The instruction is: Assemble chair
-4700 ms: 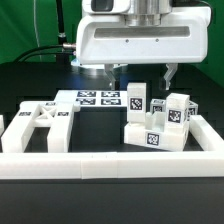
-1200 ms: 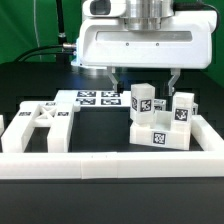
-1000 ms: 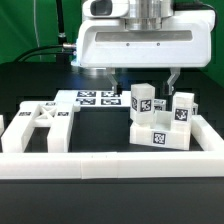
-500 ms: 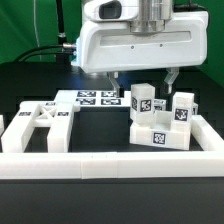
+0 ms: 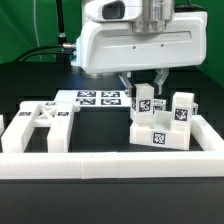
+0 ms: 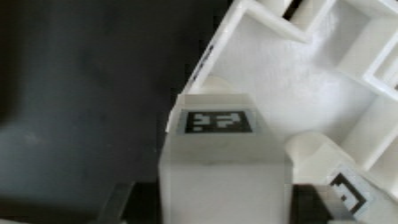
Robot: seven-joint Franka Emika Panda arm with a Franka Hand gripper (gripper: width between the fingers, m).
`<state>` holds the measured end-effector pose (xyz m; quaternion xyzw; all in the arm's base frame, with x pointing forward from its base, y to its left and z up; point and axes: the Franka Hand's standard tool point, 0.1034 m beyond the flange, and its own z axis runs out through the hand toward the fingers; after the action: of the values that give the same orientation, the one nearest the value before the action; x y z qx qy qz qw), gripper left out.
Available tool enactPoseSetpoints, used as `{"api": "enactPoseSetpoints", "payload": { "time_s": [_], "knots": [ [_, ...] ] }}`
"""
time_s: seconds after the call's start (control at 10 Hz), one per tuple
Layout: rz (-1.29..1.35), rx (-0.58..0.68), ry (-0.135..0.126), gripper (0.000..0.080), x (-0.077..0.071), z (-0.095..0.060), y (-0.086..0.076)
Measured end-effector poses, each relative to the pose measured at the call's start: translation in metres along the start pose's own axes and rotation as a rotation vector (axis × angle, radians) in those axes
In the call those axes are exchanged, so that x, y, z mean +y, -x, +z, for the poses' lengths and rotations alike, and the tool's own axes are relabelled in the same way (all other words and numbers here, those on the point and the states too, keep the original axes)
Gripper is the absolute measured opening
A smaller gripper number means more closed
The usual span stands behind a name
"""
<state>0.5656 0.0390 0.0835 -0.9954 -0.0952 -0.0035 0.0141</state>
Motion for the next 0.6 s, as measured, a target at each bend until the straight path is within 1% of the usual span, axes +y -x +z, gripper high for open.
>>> {"api": "enactPoseSetpoints", "payload": {
  "time_s": [0.2, 0.6],
  "knots": [
    [0.012, 0.0, -0.001, 0.0285, 0.0, 0.0, 0.0],
    [0.391, -0.004, -0.004, 0.0285, -0.0012, 0.0009, 0.0007]
  ]
}}
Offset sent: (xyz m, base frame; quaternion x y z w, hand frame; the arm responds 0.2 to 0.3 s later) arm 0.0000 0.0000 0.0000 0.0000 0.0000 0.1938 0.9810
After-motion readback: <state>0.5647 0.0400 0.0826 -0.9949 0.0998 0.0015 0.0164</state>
